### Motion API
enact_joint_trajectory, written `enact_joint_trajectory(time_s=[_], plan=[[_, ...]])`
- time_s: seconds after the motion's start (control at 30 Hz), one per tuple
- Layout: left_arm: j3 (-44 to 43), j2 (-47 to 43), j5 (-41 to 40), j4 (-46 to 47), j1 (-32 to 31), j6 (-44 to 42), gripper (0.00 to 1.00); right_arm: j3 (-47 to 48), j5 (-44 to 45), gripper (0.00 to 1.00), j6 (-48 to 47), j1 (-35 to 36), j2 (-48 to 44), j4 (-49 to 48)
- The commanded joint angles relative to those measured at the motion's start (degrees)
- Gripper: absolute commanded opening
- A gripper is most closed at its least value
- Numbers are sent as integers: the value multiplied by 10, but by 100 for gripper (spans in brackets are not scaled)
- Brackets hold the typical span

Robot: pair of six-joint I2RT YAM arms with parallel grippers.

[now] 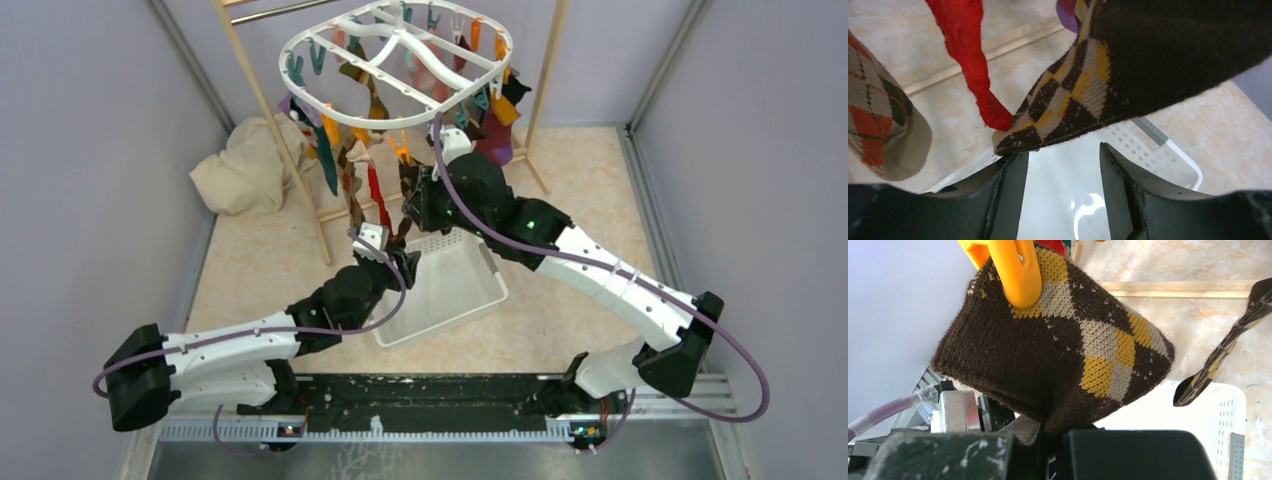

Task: Remove the socks clipped to the hanger
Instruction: Remove the sock from the hanger.

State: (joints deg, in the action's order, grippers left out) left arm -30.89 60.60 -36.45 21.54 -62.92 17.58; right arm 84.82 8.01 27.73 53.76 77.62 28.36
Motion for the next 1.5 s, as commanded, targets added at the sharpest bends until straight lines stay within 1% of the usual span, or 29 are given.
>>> enact_joint_trajectory(time_s=[0.0,0.1,0.17,0.3,0.4,0.53,0.7,0.83,0.97,1.13,1.17,1.2,1.23,1.3,1.33,1.37,1.47], plan=[[20,-1,-49,61,-4,-41,60,29,-9,0,3,-5,-18,-12],[43,-13,-59,98,-4,-67,60,35,-8,0,1,-5,-17,-4],[56,-26,-57,111,-4,-77,63,38,-8,0,-1,-6,-15,0],[84,-52,-18,140,-4,-99,71,43,-9,0,-3,-7,-13,3],[94,-58,10,157,-4,-109,73,44,-13,0,-3,-8,-9,2],[89,-41,54,180,-4,-121,74,42,-15,0,-3,-9,-5,1],[67,-9,83,193,-4,-110,74,39,-14,0,-2,-10,-5,0],[61,8,87,200,-4,-97,73,37,-15,0,-1,-11,-4,-3],[56,19,60,202,-5,-90,70,29,-20,0,1,-12,-5,-10],[38,36,12,203,-5,-98,60,26,-26,0,5,-12,-6,-14],[34,41,9,206,-5,-102,55,26,-28,0,5,-12,-6,-15],[29,48,8,211,-5,-108,49,26,-28,0,5,-12,-5,-15],[23,57,2,213,-5,-111,39,26,-29,0,5,-12,-5,-16],[12,71,-12,211,-5,-117,16,27,-28,0,6,-12,-5,-15],[7,74,-14,209,-5,-121,7,26,-28,0,6,-12,-6,-14],[2,77,-17,203,-5,-121,0,27,-26,0,5,-12,-7,-13],[-9,61,-10,161,-5,-108,0,25,-21,0,3,-13,-11,-9]])
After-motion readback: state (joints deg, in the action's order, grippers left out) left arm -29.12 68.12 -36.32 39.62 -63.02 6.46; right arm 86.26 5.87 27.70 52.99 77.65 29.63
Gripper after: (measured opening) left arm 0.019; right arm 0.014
